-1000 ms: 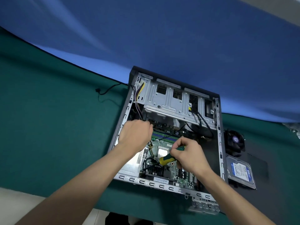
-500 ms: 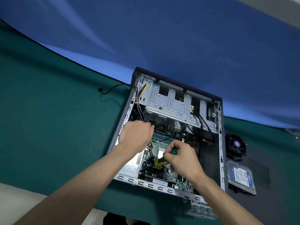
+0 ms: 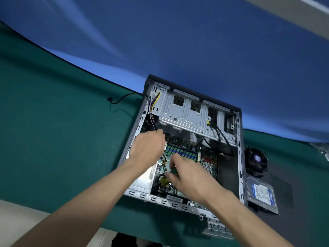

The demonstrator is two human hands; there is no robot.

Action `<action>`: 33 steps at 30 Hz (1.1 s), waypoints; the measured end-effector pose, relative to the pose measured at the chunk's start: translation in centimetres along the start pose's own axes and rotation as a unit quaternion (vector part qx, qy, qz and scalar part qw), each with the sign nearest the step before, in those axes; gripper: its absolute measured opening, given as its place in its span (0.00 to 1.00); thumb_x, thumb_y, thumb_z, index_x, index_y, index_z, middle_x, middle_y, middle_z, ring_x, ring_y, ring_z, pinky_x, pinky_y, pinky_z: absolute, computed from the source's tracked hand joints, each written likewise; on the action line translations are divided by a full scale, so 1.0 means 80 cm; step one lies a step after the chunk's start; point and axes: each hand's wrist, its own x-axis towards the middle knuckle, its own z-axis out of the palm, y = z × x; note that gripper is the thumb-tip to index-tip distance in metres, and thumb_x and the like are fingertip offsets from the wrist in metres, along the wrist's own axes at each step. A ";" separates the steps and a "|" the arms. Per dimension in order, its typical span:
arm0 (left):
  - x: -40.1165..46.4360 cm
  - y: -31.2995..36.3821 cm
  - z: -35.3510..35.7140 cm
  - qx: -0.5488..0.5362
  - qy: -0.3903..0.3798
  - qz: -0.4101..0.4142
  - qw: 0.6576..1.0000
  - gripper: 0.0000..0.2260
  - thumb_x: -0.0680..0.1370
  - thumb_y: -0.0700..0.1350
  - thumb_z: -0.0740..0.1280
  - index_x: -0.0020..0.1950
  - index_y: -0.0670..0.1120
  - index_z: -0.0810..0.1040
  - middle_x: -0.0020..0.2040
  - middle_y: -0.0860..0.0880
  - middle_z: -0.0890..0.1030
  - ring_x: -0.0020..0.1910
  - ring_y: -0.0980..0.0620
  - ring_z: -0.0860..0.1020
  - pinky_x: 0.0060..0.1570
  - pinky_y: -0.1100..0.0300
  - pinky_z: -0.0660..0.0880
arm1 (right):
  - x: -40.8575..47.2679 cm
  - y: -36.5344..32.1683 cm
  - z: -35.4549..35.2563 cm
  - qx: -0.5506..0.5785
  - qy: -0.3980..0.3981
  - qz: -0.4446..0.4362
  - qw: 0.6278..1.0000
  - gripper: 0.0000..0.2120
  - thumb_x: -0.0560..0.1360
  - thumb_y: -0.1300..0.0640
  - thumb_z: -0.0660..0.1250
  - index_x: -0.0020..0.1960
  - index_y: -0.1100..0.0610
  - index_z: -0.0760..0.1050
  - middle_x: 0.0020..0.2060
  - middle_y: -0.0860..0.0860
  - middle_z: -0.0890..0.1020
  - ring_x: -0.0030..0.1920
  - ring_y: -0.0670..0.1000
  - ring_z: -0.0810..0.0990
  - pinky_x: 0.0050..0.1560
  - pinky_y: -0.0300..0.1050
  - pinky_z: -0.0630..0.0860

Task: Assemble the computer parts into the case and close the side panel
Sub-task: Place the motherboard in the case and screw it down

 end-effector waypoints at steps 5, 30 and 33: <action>0.000 0.001 -0.004 -0.028 -0.004 -0.015 0.999 0.10 0.83 0.49 0.52 0.52 0.45 0.68 0.41 0.48 0.79 0.35 0.46 0.76 0.33 0.54 0.68 | 0.000 -0.003 -0.005 0.000 -0.038 0.043 0.998 0.20 0.77 0.45 0.62 0.63 0.54 0.63 0.50 0.51 0.75 0.44 0.53 0.75 0.42 0.45 0.69; -0.003 0.001 -0.011 -0.030 0.008 -0.040 0.999 0.06 0.79 0.37 0.59 0.54 0.45 0.65 0.48 0.46 0.67 0.28 0.51 0.63 0.27 0.57 0.58 | 0.001 -0.010 -0.007 0.048 -0.057 0.135 0.988 0.19 0.79 0.45 0.59 0.64 0.54 0.61 0.52 0.51 0.77 0.45 0.53 0.76 0.44 0.45 0.68; -0.003 0.000 -0.011 -0.028 0.007 -0.039 0.999 0.07 0.79 0.37 0.58 0.54 0.45 0.65 0.48 0.46 0.67 0.27 0.52 0.60 0.26 0.58 0.56 | 0.000 -0.013 -0.004 0.063 -0.075 0.133 0.986 0.17 0.80 0.48 0.59 0.65 0.54 0.62 0.49 0.53 0.77 0.43 0.54 0.76 0.43 0.47 0.72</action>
